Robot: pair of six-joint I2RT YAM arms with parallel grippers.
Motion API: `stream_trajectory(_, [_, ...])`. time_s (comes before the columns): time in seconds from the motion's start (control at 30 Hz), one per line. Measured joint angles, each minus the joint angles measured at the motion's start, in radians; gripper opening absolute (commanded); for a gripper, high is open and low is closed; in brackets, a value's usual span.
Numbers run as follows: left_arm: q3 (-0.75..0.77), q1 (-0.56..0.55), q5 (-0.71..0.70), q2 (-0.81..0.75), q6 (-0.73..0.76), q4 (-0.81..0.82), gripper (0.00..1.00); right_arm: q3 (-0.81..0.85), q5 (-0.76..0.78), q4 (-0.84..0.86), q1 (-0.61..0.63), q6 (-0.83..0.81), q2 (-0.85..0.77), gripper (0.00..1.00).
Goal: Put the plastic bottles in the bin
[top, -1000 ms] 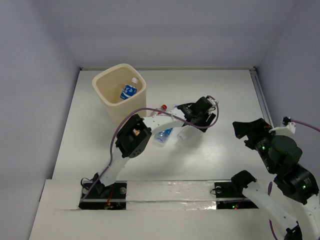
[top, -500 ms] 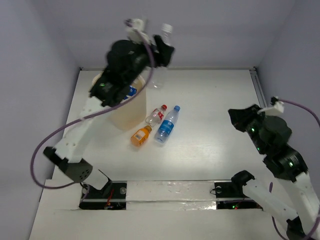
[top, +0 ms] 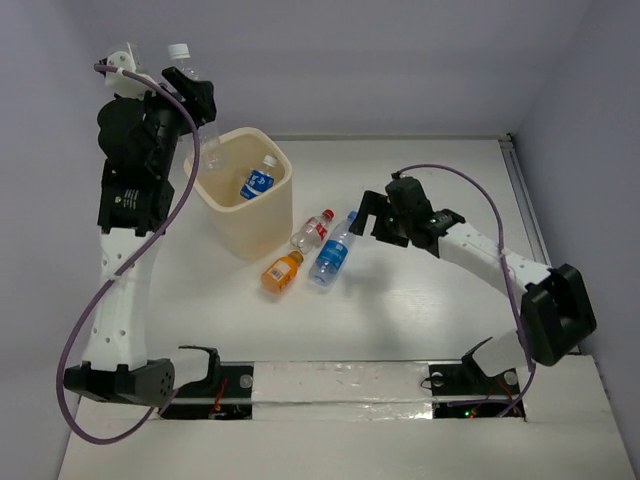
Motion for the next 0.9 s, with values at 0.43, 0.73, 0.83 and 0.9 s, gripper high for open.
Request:
stream_trajectory(0.43, [-0.156, 0.051, 0.081, 0.061, -0.046, 0.141, 0.36, 0.15, -0.068, 0.098, 0.014, 0.031, 0.334, 1.0])
stream_trajectory(0.73, [-0.31, 0.051, 0.097, 0.082, -0.008, 0.282, 0.44, 0.161, -0.077, 0.101, 0.014, 0.068, 0.417, 0.84])
stream_trajectory(0.83, [-0.364, 0.051, 0.097, 0.085, 0.007, 0.328, 0.51, 0.161, -0.079, 0.102, 0.014, 0.079, 0.418, 0.76])
stream_trajectory(0.9, [-0.398, 0.051, 0.097, 0.085, 0.014, 0.349, 0.56, 0.161, -0.08, 0.101, 0.014, 0.086, 0.418, 0.66])
